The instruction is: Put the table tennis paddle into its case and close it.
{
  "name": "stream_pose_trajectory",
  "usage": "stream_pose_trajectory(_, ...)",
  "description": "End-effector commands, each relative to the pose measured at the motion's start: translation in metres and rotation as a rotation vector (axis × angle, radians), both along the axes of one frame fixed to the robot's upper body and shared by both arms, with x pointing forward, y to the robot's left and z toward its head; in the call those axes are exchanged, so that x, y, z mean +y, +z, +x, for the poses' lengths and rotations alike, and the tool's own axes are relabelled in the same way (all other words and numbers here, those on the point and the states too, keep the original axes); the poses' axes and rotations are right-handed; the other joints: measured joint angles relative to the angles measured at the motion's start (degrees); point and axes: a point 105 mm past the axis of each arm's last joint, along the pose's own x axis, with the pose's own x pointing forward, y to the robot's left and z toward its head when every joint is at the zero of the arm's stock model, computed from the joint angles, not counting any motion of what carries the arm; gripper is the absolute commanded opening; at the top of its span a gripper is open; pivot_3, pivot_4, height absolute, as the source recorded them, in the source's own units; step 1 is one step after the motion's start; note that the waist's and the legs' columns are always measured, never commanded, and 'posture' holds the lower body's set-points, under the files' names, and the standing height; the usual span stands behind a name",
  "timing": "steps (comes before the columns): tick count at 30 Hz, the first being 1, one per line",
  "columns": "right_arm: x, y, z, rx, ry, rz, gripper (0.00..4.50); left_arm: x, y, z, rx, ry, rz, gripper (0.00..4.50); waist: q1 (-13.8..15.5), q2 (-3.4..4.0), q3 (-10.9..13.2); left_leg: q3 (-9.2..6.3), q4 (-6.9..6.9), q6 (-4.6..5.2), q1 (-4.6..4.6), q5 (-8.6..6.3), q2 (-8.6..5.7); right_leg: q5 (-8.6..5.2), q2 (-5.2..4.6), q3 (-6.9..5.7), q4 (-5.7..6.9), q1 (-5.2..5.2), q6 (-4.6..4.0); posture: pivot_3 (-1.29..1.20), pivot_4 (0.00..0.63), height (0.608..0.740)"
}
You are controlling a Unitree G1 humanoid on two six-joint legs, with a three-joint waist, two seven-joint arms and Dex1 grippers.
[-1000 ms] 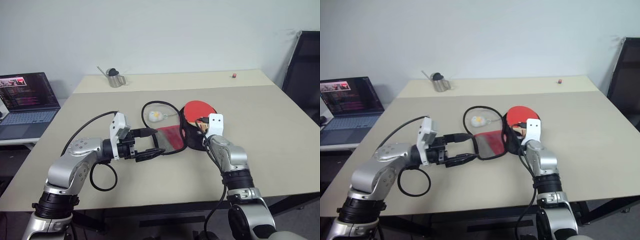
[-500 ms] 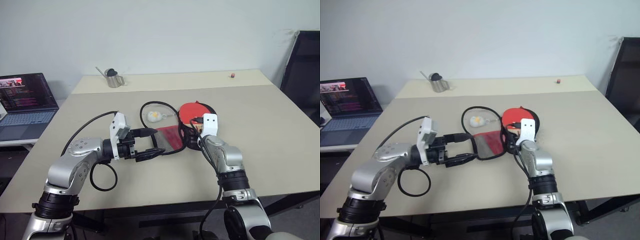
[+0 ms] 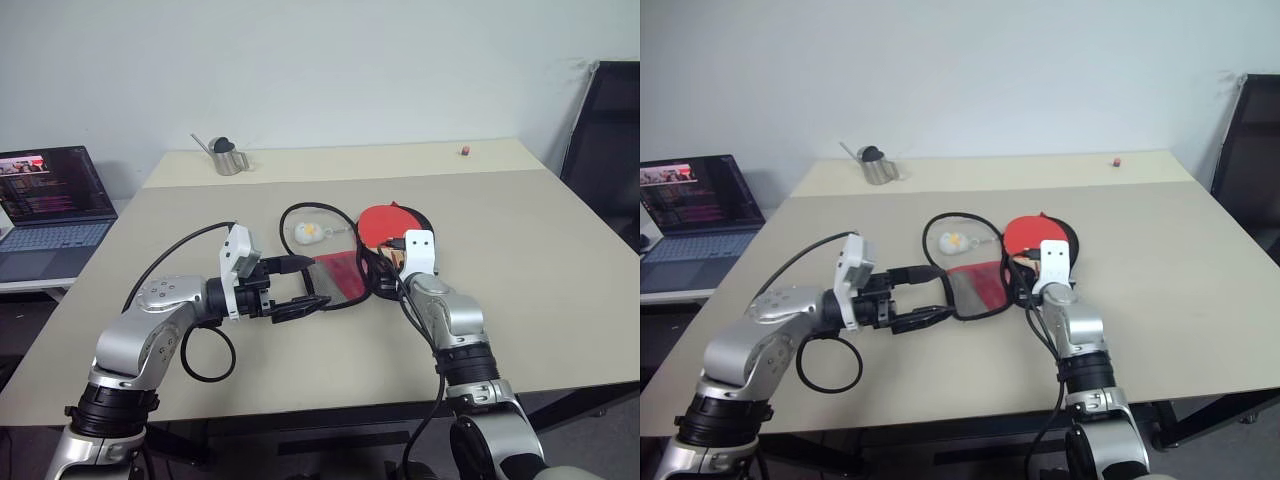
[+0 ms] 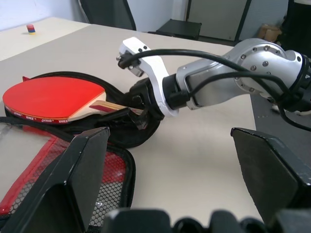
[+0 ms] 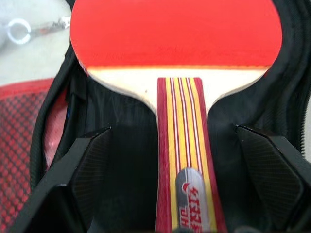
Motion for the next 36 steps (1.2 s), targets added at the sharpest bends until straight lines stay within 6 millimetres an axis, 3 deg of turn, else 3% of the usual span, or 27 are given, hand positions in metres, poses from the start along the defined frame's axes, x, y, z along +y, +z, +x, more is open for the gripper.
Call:
stream_pose_trajectory(1,0.003,0.009,0.0,-0.047,0.002,-0.022,3.18,-0.001,0.009,-0.003,-0.044,-0.005,-0.011,4.38,0.0,0.0,0.0,0.0,0.0,0.0,0.0,0.0,0.0,0.0,0.0,0.0,0.0,0.0,0.0,0.0,0.15,0.74)
stream_pose_trajectory(7,0.006,0.01,-0.003,-0.057,0.0,-0.029,1.21,-0.001,0.009,-0.003,-0.043,-0.003,-0.012,4.38,0.0,0.0,0.0,0.0,0.0,0.0,0.0,0.0,0.0,0.0,0.0,0.0,0.0,0.0,0.0,0.0,0.15,0.74)
stream_pose_trajectory(25,-0.007,0.016,-0.003,-0.097,-0.07,-0.079,1.22,-0.001,0.008,-0.003,-0.04,-0.004,-0.017,4.38,0.0,0.0,0.0,-0.01,-0.01,0.0,-0.01,0.0,0.0,0.0,0.0,-0.01,-0.02,0.0,0.0,0.0,0.15,0.74)
stream_pose_trajectory(34,0.007,0.01,-0.005,-0.071,0.0,-0.049,1.22,-0.001,0.008,-0.003,-0.04,-0.001,-0.014,4.38,0.0,0.0,0.0,-0.01,-0.01,0.0,0.0,0.0,0.0,0.0,0.0,-0.01,-0.02,0.0,0.0,0.0,0.15,0.74)
stream_pose_trajectory(36,0.009,0.013,-0.006,-0.08,0.005,-0.017,1.96,-0.001,0.008,-0.003,-0.04,0.0,-0.013,4.38,0.0,0.0,0.0,-0.01,-0.01,0.0,0.0,0.0,0.0,0.0,0.0,-0.01,-0.02,0.0,0.0,0.0,0.15,0.74)
